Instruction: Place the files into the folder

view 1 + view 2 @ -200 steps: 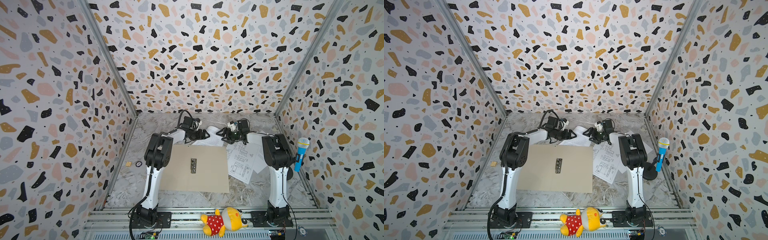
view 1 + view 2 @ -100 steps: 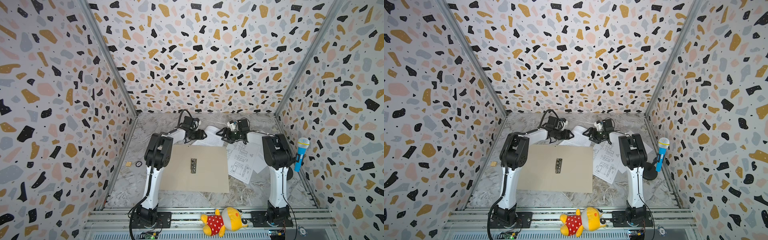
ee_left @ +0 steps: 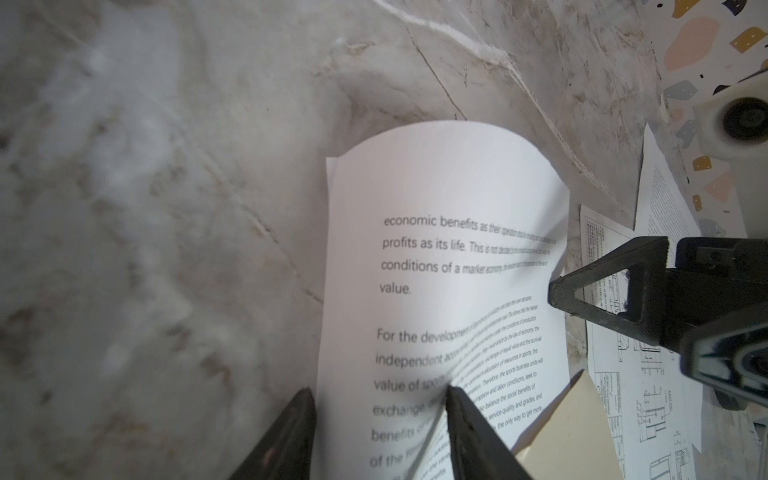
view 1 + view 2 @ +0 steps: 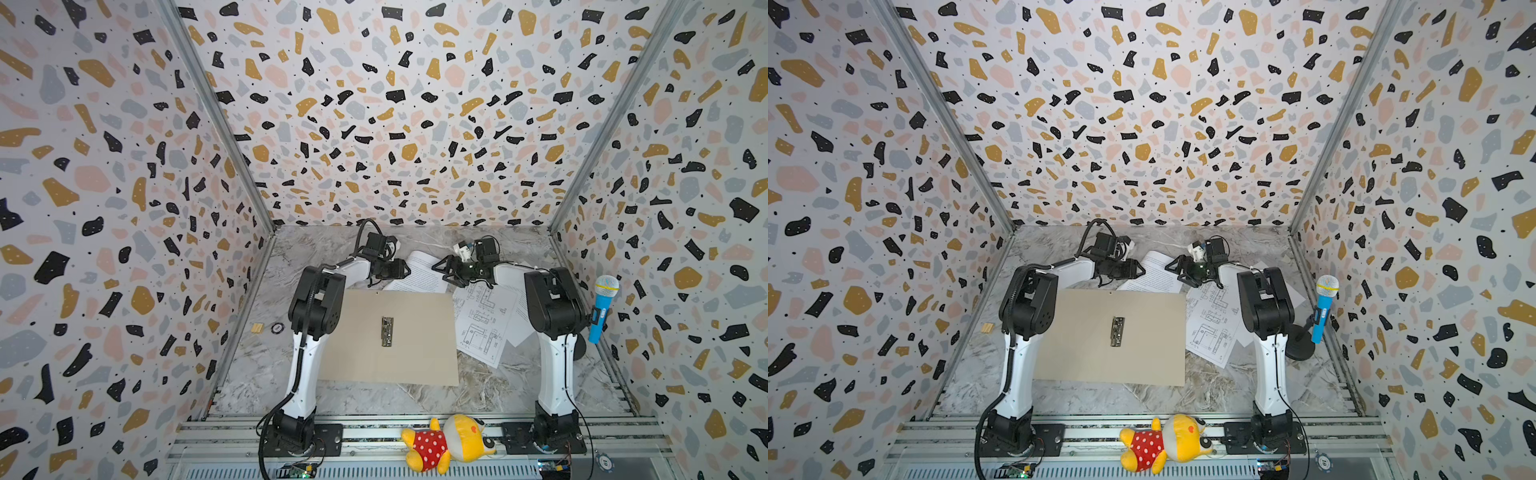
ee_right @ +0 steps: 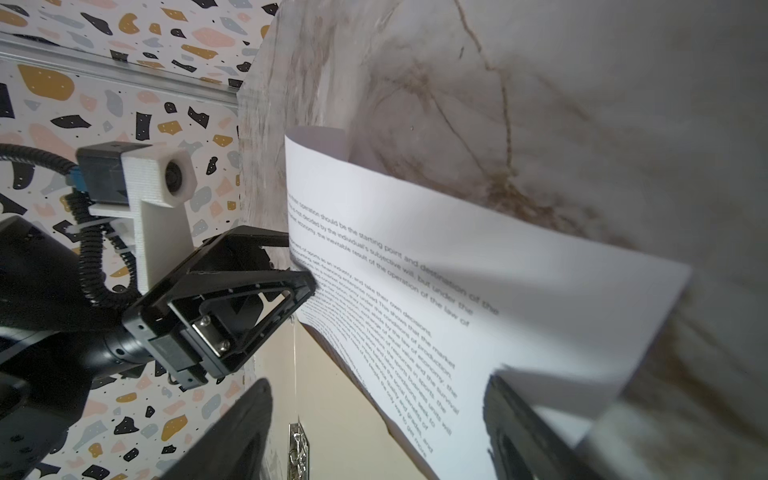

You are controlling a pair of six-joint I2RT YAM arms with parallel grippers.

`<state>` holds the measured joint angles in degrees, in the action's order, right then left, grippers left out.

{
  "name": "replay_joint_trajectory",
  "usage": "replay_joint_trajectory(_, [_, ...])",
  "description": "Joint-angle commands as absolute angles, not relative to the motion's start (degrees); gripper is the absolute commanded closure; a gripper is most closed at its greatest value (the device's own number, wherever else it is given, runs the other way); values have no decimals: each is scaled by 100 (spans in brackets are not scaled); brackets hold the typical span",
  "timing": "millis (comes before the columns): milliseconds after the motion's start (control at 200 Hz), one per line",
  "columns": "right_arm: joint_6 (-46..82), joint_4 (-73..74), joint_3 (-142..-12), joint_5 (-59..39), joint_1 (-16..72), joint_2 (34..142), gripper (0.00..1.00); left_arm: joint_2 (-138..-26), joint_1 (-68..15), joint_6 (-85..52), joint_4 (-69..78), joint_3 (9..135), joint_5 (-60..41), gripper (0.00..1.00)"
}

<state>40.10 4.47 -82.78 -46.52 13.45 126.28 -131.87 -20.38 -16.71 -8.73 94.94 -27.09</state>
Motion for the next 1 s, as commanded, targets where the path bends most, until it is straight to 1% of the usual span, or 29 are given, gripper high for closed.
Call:
replay_joint_trajectory(0, [3891, 360, -8455, -4745, 1340, 12649, 19, -13328, -2053, -1690, -1046, 9341, -2593, 46])
replay_joint_trajectory(65, [3877, 342, -8449, -4752, 1351, 12652, 19, -13320, -2049, -1683, -1048, 9343, -2569, 40])
replay_joint_trajectory(250, [3824, 250, -8443, -4676, 1327, 12611, 20, -13291, -2047, -1638, -1150, 9406, -2422, 31])
replay_joint_trajectory(441, [3732, 142, -8429, -4585, 1284, 12491, 19, -13265, -2002, -1595, -1299, 9548, -2162, 27])
replay_joint_trajectory(596, [3632, -18, -8384, -4343, 1266, 12210, 17, -13245, -1984, -1466, -1481, 9740, -1950, 22])
replay_joint_trajectory(856, [3674, -744, -8315, -3562, 1126, 11721, 14, -13166, -1995, -1239, -1696, 9855, -1657, 16])
replay_joint_trajectory(996, [3605, -1205, -8428, -3601, 1106, 11754, 13, -13201, -2004, -1135, -1757, 9867, -1716, 14])
